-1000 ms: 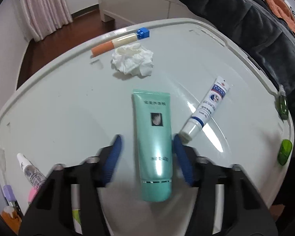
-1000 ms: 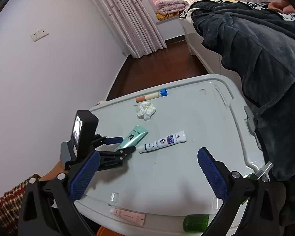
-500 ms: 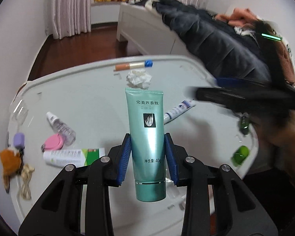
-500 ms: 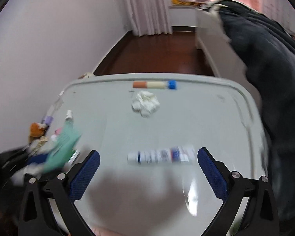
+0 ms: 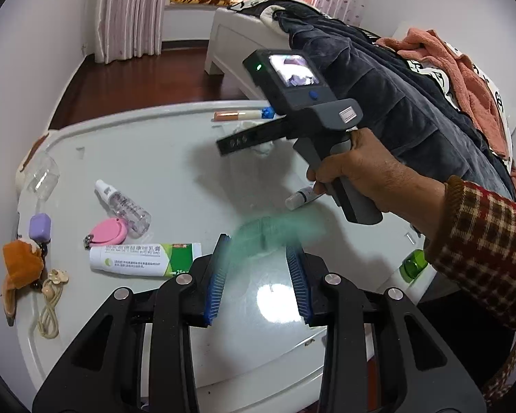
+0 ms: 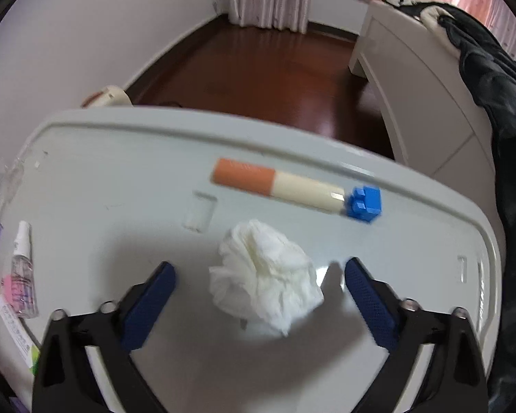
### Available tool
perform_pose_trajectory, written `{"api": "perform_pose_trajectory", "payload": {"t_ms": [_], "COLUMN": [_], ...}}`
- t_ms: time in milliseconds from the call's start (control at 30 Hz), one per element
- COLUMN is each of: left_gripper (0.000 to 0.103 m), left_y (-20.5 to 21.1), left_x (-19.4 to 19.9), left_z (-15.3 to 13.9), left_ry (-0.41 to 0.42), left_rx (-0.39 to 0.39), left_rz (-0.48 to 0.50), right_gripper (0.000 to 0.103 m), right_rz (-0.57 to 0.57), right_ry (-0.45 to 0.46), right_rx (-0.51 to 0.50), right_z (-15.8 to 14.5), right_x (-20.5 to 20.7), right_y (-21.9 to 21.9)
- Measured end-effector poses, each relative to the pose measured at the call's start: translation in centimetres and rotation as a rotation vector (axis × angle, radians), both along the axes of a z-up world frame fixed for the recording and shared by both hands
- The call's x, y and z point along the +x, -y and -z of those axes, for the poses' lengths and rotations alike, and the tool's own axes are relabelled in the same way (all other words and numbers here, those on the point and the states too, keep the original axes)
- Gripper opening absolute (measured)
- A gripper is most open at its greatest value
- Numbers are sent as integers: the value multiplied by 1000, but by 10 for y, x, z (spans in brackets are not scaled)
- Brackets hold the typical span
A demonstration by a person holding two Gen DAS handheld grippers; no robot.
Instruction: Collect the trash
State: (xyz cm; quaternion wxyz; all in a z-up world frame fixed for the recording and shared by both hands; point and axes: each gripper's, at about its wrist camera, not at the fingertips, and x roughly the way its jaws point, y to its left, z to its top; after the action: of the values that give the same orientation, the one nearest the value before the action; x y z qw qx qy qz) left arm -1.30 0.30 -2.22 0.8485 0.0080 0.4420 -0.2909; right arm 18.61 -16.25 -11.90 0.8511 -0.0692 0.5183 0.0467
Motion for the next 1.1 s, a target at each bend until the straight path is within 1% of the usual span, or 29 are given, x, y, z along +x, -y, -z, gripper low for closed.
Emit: {"api": "perform_pose_trajectory", "payload": {"t_ms": [33,67,100,133,200,333,433,467,500,567,667,733,800,900,1033,1100], "left_gripper": [34,34,34,34,34,34,35,40,42,44,45,45,47,48,49,49], "left_y": [-1,-1,-1,-2,-2,0,5,6,8,12,16,14,14,11,2,-3], "left_x": [1,1,0,-1,-1,0,1,3,5,9,15,21,25,29,28,26], "left_z": [1,0,-1,-2,-3,1,9,15,22,35,50,56,55,53,49,49], "left_ry": [-6,-6,1,10,11,2,-30,-44,-65,-95,-105,-113,-110,-107,-99,-114], "left_rx": [-4,-10,-11,-10,-15,7,30,55,78,129,209,208,205,193,178,172], "left_rz": [-4,-4,-3,-6,-4,0,23,15,14,8,-13,-36,-61,-90,-119,-121], "right_gripper": [55,47,31,29,27,27,27,27,27,27,27,28,28,28,28,29], "right_rz": [-1,-3,-7,-12,-18,-13,-20,-22,-24,-35,-57,-73,-92,-109,-117,-113], "right_ry": [9,10,11,8,10,17,39,46,55,81,120,142,167,185,183,169], "right_rx": [20,38,43,45,80,141,159,164,173,193,224,250,271,301,355,388], "right_z": [-2,-4,-7,-8,-13,-23,-40,-44,-50,-66,-91,-105,-120,-133,-132,-128], "right_x": [-1,-2,-3,-4,-12,-30,-49,-58,-63,-81,-114,-134,-160,-191,-226,-243], "right_y": [0,1,-1,-1,1,9,14,13,16,21,27,30,31,33,36,40]}}
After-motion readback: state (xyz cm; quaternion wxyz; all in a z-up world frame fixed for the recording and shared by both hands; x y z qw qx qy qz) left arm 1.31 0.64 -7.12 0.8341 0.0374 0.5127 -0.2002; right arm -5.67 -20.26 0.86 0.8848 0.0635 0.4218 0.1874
